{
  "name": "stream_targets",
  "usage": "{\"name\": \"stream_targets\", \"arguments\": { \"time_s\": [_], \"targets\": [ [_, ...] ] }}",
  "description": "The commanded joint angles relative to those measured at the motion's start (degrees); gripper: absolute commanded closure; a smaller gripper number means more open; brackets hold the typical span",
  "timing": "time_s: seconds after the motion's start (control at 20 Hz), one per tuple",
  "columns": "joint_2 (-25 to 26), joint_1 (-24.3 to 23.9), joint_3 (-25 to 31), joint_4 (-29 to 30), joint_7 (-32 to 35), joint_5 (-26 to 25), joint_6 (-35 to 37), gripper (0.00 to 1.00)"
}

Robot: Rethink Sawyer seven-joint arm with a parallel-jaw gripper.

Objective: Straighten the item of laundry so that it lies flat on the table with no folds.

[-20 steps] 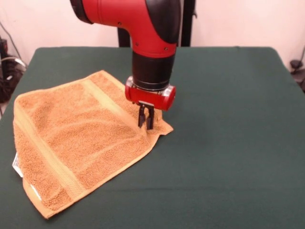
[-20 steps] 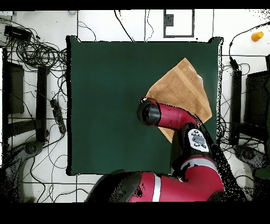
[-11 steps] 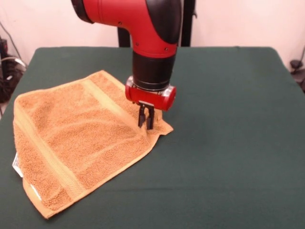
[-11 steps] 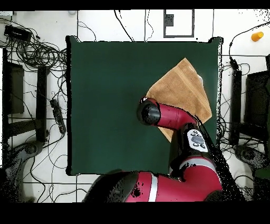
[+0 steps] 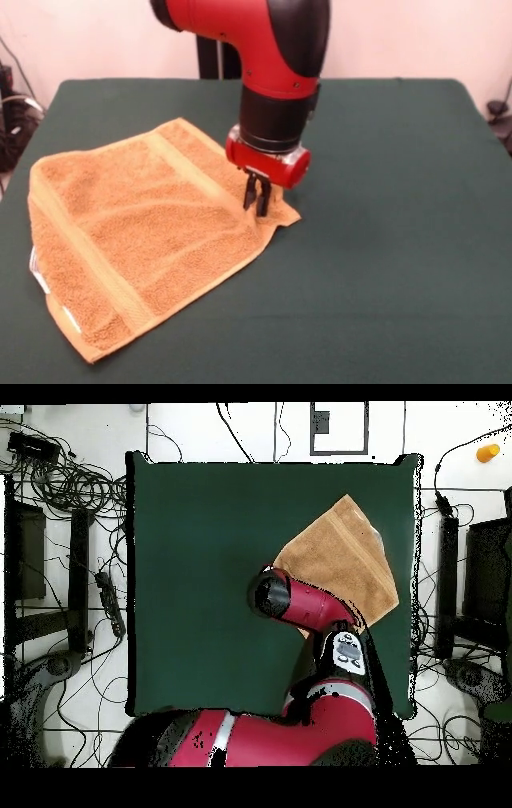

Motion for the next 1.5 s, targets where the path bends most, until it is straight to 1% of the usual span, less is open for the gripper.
{"name": "stream_targets", "arguments": {
  "time_s": [0.05, 0.25, 0.45, 0.55, 0.75, 0.8, 0.95, 1.2, 1.35, 1.4, 1.5],
  "targets": [
    [3.32, 10.39, 7.37, 1.55, 23.64, 12.96, 1.44, 1.00],
    [2.14, 10.33, 7.34, 2.20, 22.95, 14.70, 3.03, 1.00],
    [0.50, 9.03, 8.29, 4.11, 22.83, 16.21, 3.13, 1.00],
    [-0.18, 9.33, 8.14, 3.72, 23.03, 16.96, 4.73, 1.00],
    [-1.33, 9.34, 8.94, 3.63, 23.24, 18.46, 5.41, 1.00],
    [-1.33, 9.17, 8.96, 3.26, 22.71, 18.51, 5.60, 1.00],
    [-1.54, 9.75, 6.24, 1.66, 21.56, 17.96, 6.72, 1.00],
    [-4.23, 10.05, 2.89, 0.89, 20.03, 16.27, 10.06, 1.00],
    [-4.79, 9.12, 3.39, 0.72, 17.68, 14.89, 9.94, 1.00],
    [-4.68, 9.25, 2.68, 0.08, 17.33, 14.33, 10.31, 0.00],
    [-4.19, 9.28, 2.06, -1.04, 16.84, 13.90, 10.36, 0.00]
  ]
}}
